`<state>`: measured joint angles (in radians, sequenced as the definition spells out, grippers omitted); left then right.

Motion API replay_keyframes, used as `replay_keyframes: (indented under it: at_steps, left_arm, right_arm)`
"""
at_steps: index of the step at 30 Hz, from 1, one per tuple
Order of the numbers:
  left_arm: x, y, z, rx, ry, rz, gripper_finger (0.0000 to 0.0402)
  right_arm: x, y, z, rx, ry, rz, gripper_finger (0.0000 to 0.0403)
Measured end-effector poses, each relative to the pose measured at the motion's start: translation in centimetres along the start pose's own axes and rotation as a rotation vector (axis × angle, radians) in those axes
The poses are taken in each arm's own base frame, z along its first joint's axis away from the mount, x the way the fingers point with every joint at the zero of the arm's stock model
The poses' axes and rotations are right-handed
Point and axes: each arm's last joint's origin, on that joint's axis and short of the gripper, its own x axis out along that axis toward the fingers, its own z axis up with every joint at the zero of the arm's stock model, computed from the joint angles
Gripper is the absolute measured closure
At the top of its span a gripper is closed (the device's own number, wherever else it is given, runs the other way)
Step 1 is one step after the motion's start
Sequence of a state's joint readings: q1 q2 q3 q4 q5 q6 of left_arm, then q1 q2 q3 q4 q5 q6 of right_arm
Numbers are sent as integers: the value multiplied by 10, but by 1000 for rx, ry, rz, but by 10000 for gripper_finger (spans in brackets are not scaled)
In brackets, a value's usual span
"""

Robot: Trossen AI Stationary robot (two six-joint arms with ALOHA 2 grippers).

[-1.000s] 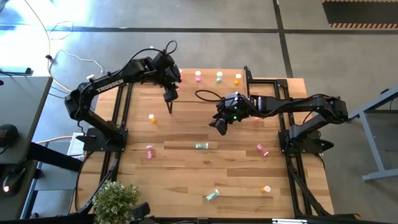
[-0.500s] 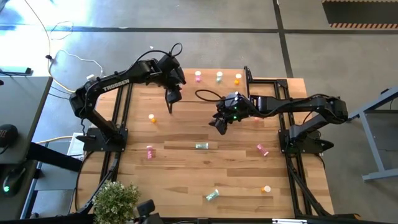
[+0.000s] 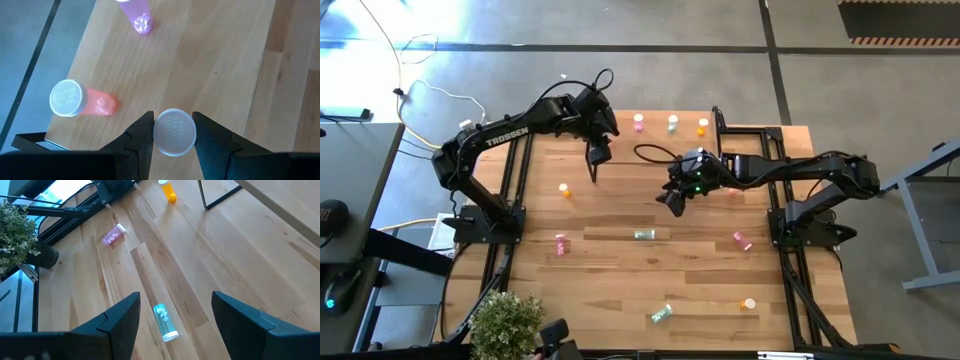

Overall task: Pick and place medicine bottles onto shelf by color
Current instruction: Put the bottom pink pill bottle aligned with the pink pill bottle on the shelf

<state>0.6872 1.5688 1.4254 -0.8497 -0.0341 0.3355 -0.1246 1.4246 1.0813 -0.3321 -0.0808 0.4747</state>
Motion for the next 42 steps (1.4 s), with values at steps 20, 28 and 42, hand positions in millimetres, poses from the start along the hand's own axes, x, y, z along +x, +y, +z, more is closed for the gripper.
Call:
replay_keyframes:
  at_steps: [20,28,42]
  left_arm:
    - [0,0,0,1,-1,1,263]
    - [0,1,2,0,-18,15,242]
    - [0,3,2,-2,-6,75,203]
  right_arm:
    - [0,0,0,0,0,1,167]
    - [0,0,0,0,0,1,167]
    - [0,0,0,1,0,1,167]
